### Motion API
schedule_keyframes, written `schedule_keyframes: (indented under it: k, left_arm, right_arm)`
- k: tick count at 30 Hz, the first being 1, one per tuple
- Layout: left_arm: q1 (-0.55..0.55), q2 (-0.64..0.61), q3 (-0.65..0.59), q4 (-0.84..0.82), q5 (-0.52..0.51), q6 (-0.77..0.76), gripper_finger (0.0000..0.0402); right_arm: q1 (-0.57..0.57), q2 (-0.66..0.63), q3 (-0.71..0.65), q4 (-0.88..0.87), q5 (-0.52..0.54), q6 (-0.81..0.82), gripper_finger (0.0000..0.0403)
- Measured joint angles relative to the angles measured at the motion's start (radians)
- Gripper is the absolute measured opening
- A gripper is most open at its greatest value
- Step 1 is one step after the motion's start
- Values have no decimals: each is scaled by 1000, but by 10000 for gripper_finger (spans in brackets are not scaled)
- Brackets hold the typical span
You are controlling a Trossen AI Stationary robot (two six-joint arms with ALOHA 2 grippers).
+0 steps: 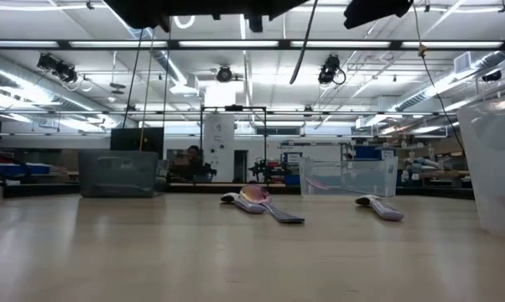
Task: Sort silverware by color (type)
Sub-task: Put the blue spoon into the top transparent bin
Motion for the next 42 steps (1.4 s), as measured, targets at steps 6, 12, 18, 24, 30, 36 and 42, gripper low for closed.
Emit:
schedule_keyframes:
  k: [6, 12, 18, 24, 30, 36, 42]
  left_arm:
    - [13, 1, -1, -51, 45, -4, 17]
    - [15, -8, 0, -35, 76, 9, 17]
    - [18, -8, 0, 20, 124, 34, 18]
    - [11, -8, 0, 63, 154, 53, 18]
    - [-11, -8, 0, 91, 178, 55, 18]
    - [-32, -8, 0, 112, 179, 55, 18]
    - [-35, -8, 0, 131, 177, 54, 18]
  right_arm:
    - [-15, 18, -1, 33, -19, 5, 184]
    - [-15, 27, -25, 42, -13, 4, 184]
    - [17, 17, -54, 107, 14, -40, 184]
    - [32, 18, -89, 239, 80, -116, 184]
    - [29, 18, -138, 528, 111, -294, 184]
    - [29, 36, -196, 746, 95, -449, 184]
    - [5, 38, -214, 813, 93, -484, 184]
